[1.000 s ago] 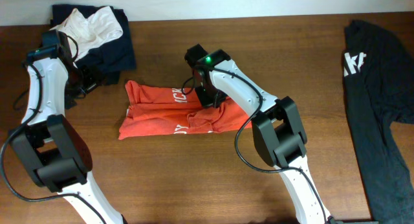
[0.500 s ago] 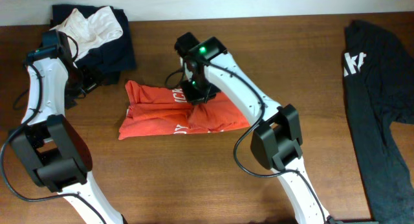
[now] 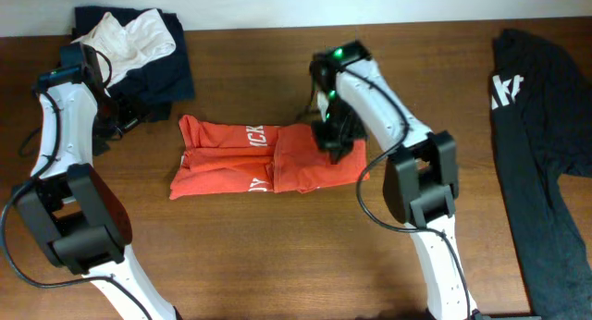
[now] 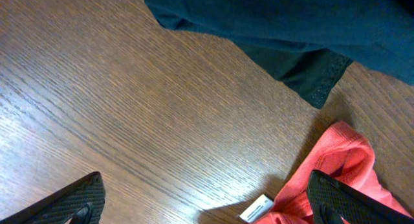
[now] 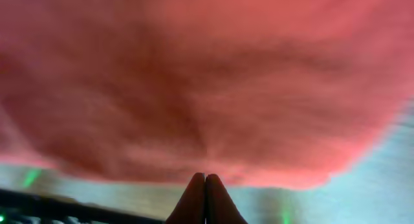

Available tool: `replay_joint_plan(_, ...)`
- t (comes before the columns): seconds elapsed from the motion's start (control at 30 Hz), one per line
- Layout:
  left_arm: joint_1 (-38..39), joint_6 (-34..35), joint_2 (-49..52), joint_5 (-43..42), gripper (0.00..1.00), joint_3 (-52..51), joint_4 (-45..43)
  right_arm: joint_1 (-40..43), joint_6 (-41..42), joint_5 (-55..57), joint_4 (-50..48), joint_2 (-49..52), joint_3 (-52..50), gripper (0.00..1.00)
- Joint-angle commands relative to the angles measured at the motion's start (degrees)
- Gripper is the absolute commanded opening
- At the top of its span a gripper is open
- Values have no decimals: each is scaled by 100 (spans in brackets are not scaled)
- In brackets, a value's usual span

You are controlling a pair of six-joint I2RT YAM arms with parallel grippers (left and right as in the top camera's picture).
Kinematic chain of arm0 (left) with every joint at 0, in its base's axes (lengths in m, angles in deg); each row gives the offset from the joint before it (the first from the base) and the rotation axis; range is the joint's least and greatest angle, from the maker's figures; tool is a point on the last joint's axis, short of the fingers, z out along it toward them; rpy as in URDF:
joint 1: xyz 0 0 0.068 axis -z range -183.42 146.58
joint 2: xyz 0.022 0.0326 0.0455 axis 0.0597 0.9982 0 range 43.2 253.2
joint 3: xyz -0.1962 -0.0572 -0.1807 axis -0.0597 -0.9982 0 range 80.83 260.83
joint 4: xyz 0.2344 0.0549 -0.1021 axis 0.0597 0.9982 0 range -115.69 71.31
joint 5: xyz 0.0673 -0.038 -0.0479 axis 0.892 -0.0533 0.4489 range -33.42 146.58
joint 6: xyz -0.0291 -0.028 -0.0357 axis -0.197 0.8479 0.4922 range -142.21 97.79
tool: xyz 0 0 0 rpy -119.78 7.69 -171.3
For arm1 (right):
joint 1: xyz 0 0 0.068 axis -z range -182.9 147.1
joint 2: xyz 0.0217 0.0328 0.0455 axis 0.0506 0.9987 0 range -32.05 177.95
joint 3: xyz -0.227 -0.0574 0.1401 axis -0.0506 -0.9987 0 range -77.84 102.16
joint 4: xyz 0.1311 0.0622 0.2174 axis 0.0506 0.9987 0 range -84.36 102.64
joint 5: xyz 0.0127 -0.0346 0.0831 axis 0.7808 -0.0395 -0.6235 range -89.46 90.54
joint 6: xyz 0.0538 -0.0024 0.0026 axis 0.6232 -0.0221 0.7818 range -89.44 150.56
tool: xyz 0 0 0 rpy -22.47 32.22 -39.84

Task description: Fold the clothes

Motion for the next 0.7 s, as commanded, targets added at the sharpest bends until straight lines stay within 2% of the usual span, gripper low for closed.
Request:
replay_joint_plan(0.0,-4,2,-31,-44,99,63,-61,-323,24,-127,-579,-20,-750,4)
replay_joint_plan(0.07,-4,2,-31,-42,99,61,-61,-442,72,-44,-863,-20,-1200,4)
replay_joint_plan(0.17,-4,2,-31,-44,99,61,-61,-348,205,699,-354,-70,-1185,4)
replay_joint_plan(0.23,-4,2,-31,-42,99,63,-63,-175,223,761,101,-219,-925,4)
replay_joint_plan(0.27,-4,2,-31,-42,99,61,-63,-74,219,693,221,-369,-704,4)
replay_joint_plan(0.37,-4,2,-31,-42,99,63,-66,173,151,-498,28,-885,28,4)
replay_joint_plan(0.43,-4,2,-31,-44,99,61,-120,190,131,-490,-299,-885,190,9)
replay_joint_plan(0.5,-4,2,-31,-44,99,63,-149,81,133,-490,-837,-881,-120,11)
replay_joint_plan(0.67,-4,2,-31,-44,99,61,-146,-562,131,-876,-1976,-817,-1696,10)
